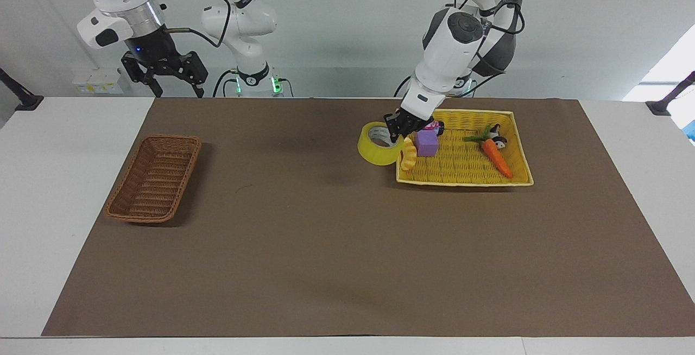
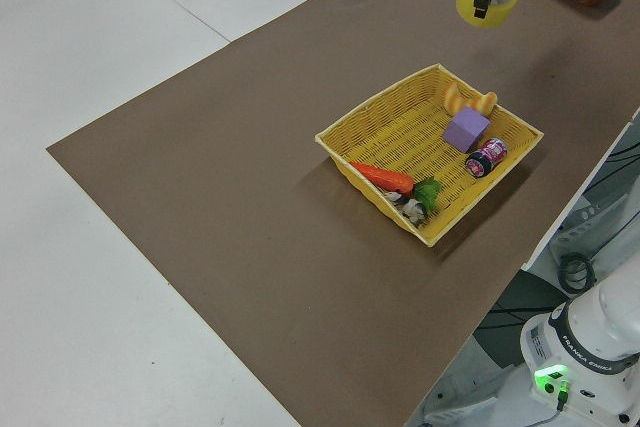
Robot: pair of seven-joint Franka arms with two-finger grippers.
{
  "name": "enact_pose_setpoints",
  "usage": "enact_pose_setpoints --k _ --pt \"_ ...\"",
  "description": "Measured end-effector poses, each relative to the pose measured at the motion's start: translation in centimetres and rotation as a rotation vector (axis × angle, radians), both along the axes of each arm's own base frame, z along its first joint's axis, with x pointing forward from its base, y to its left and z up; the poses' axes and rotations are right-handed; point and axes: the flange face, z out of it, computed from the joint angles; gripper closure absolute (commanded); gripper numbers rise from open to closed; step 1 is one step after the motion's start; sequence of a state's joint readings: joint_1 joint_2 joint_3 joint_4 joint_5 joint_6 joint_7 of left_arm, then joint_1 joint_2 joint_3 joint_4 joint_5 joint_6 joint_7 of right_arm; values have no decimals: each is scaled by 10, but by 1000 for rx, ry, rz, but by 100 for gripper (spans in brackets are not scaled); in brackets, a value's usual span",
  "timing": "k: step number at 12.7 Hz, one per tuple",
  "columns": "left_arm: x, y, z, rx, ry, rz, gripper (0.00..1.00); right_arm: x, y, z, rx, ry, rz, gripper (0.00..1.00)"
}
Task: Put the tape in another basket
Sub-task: 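Grasp the tape roll with the left gripper and lift it toward the basket, then hold the tape up while the right gripper reaches in and grasps it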
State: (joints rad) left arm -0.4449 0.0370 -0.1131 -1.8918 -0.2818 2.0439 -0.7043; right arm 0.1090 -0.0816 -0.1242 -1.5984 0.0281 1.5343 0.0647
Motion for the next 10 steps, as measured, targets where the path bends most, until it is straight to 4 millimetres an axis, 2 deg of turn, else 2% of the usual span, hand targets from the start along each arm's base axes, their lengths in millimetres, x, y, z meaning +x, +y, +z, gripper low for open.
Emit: enact_pose_setpoints --k 4,6,10 --pt "-30 -52 11 -99 25 29 100 0 0 0 0 0 0 0" --pt "-36 -60 16 -126 36 25 100 0 0 0 0 0 0 0" --pt "-35 -60 18 -185 78 57 100 -6 4 -2 1 45 11 0"
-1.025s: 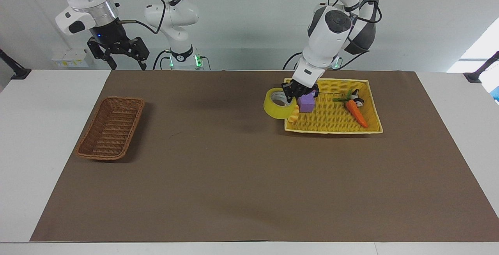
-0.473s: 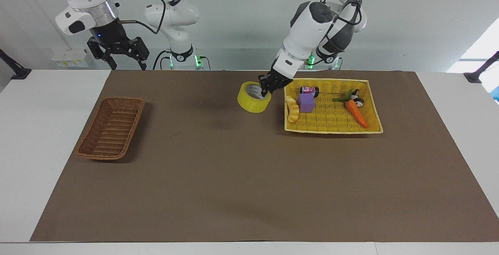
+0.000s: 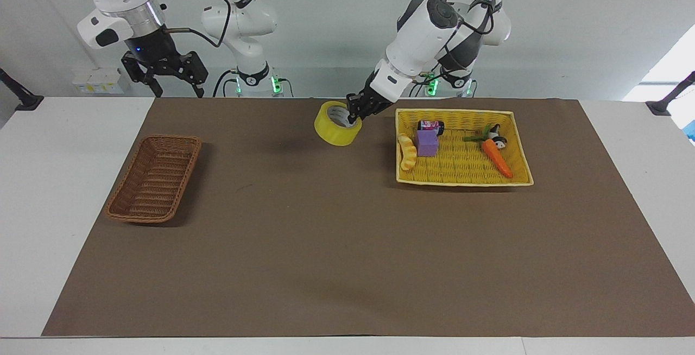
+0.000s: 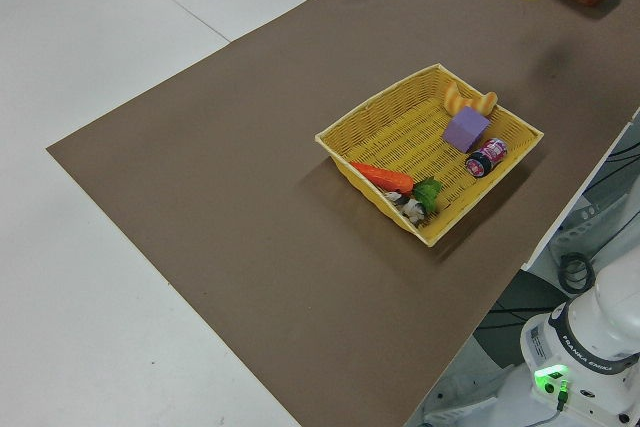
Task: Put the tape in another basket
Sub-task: 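Hold the tape up while the right gripper reaches in and grasps it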
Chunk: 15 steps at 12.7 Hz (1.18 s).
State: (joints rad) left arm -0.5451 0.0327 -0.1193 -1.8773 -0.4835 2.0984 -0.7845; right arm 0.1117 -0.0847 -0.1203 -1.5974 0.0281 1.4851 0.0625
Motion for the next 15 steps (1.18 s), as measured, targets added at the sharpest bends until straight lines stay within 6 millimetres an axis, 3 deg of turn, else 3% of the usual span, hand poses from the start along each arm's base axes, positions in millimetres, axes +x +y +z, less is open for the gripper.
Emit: enact_pose_setpoints --k 2,4,6,11,15 --pt "1 1 0 -7 5 5 100 -3 13 1 4 9 33 0" --pt "1 2 0 -7 5 7 100 -1 40 -5 28 0 80 0" --pt "2 2 0 -8 6 8 100 4 74 -27 116 5 120 0" --pt "2 2 0 -7 7 7 100 17 125 -80 361 29 107 0" --pt "2 2 0 -7 7 7 100 20 151 -102 602 70 39 0"
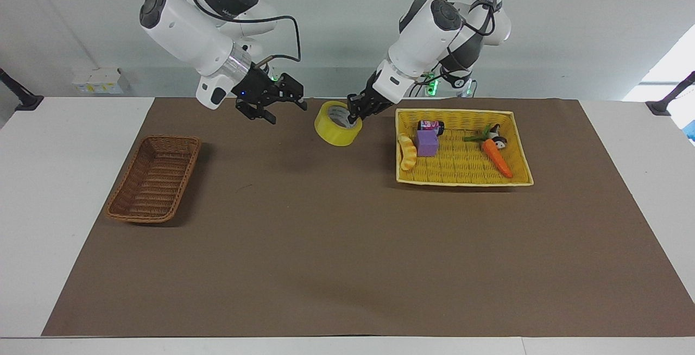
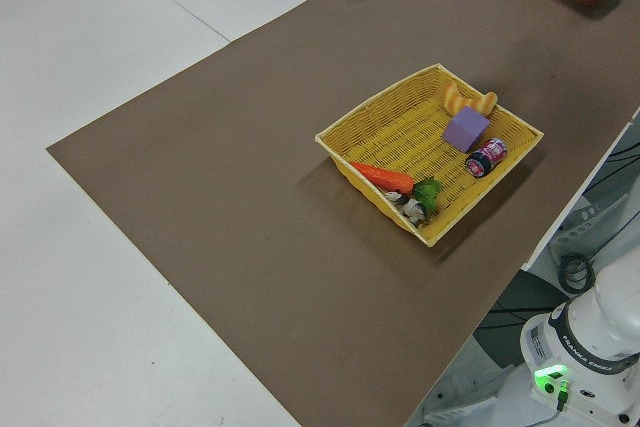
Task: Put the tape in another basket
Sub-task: 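Hold the tape up while the right gripper reaches in and grasps it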
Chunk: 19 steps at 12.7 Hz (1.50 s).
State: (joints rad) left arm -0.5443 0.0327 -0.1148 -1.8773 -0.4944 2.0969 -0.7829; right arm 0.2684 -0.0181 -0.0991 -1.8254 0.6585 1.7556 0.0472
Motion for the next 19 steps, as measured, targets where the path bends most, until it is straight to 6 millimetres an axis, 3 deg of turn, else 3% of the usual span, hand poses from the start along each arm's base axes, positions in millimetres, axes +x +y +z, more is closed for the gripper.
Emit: enact_pose_setpoints --k 3,6,8,10,15,16,18,19 --pt "0 0 0 0 0 0 100 -4 16 -25 123 12 -1 0" --pt "0 0 0 0 1 0 100 -11 36 -47 140 -11 27 0" --pt "0 0 0 0 1 0 100 -12 37 -55 139 -29 48 0" --pt "0 0 0 0 0 -3 100 -12 35 -59 138 -43 56 10" --pt "0 0 0 -8 2 -1 100 -13 41 -59 137 -61 69 11" --pt "0 0 1 -10 -1 1 100 -13 42 -59 137 -63 70 17" --pt "2 0 2 -19 -8 7 100 -15 47 -59 136 -65 79 86" --pt "2 -1 3 -25 -10 12 100 -15 47 -59 135 -65 81 100"
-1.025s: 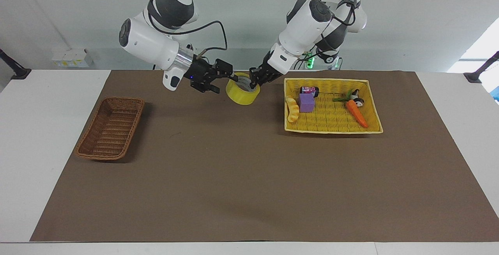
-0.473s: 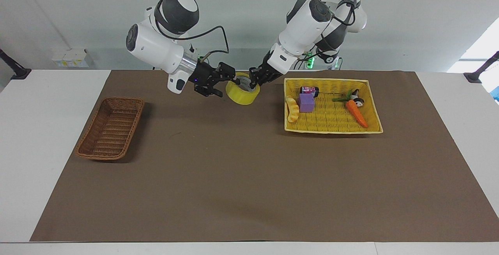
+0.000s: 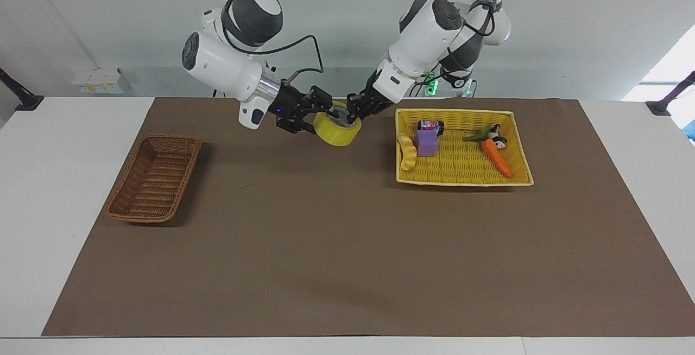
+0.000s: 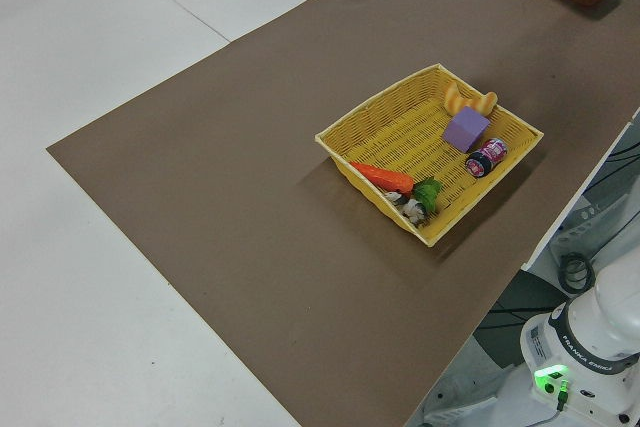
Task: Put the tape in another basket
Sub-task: 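Hold the tape up while the right gripper reaches in and grasps it, then carry the tape with the right gripper while the left gripper releases and withdraws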
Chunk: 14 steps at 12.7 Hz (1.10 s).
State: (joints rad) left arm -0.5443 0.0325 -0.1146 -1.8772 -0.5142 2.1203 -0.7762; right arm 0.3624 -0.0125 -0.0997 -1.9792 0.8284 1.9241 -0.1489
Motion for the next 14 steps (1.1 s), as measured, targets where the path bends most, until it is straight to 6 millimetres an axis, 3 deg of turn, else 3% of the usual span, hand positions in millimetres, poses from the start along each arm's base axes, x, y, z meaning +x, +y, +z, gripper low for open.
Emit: enact_pose_setpoints --k 2,3,4,7,10,13,14 --pt "1 0 1 -7 -3 5 95 0 0 0 -1 2 -1 100" --pt "0 -2 2 -15 -3 6 70 0 1 -1 -2 7 -3 100" --pt "0 -2 4 -21 -5 6 1 0 1 -3 -5 16 -10 100" --pt "4 -1 15 -47 -19 22 0 7 -9 -4 -11 38 -45 100" --pt "10 11 34 -141 11 84 0 17 -33 12 -18 39 -59 100" --pt "48 84 50 -210 27 240 0 31 -136 11 -110 22 -122 100" --pt "53 97 52 -223 34 260 0 32 -164 9 -142 7 -125 100"
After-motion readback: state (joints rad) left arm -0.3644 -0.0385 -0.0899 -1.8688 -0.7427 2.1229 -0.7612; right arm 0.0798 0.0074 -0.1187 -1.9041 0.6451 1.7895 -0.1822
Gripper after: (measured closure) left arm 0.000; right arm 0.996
